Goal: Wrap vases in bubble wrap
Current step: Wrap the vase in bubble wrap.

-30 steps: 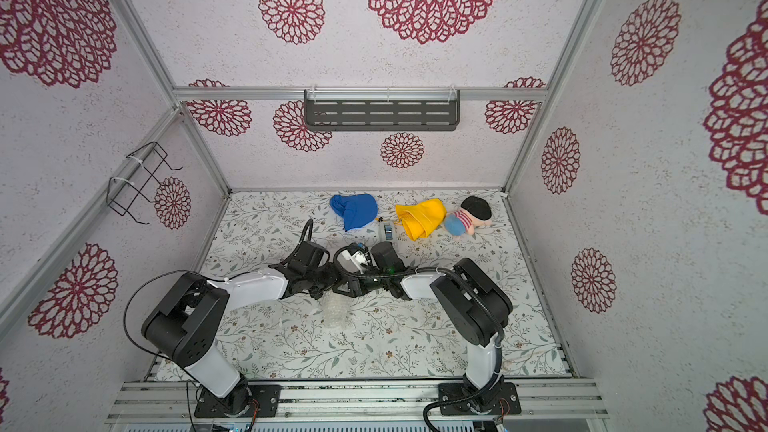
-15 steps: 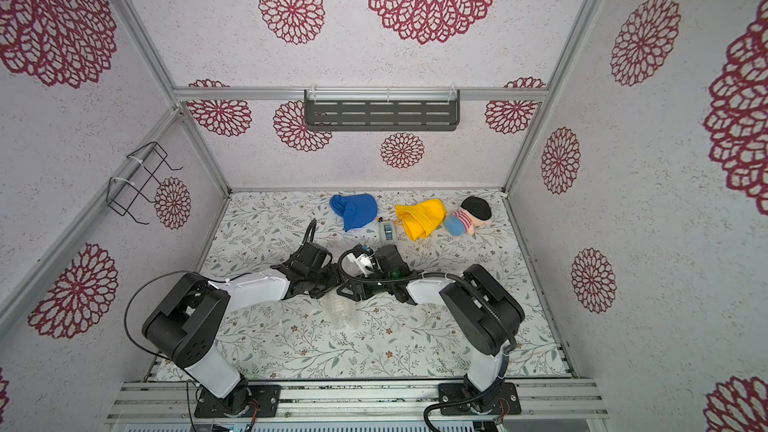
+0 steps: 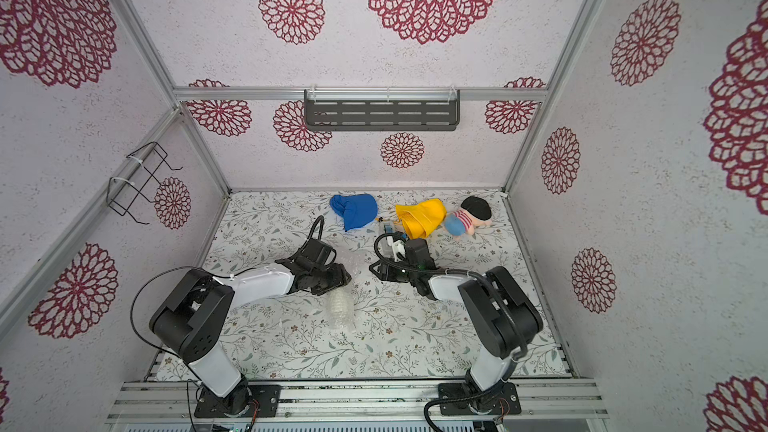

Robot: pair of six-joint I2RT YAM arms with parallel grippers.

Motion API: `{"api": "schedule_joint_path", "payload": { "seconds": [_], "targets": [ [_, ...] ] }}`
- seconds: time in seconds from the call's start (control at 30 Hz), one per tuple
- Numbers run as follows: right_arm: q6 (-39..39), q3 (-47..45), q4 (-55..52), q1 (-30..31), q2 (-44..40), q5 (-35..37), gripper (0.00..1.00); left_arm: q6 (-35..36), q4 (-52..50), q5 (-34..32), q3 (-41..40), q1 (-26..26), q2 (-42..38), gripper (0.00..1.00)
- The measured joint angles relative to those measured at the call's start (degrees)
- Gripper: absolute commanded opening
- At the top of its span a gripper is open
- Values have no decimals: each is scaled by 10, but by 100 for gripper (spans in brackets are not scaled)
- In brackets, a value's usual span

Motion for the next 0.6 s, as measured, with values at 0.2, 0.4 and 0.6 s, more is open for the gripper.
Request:
{"api": "schedule_joint_path", "payload": {
  "seconds": [0.2,0.4,0.6],
  "targets": [
    [94,31,59,4,82,-40,49,20,-1,14,1,0,2,20],
    [133,85,79,13,103,-51,28,27,-2,26,11,0,12,20],
    [149,107,84,19,106,-58,5,33,-3,36,19,0,19,19]
  ]
}}
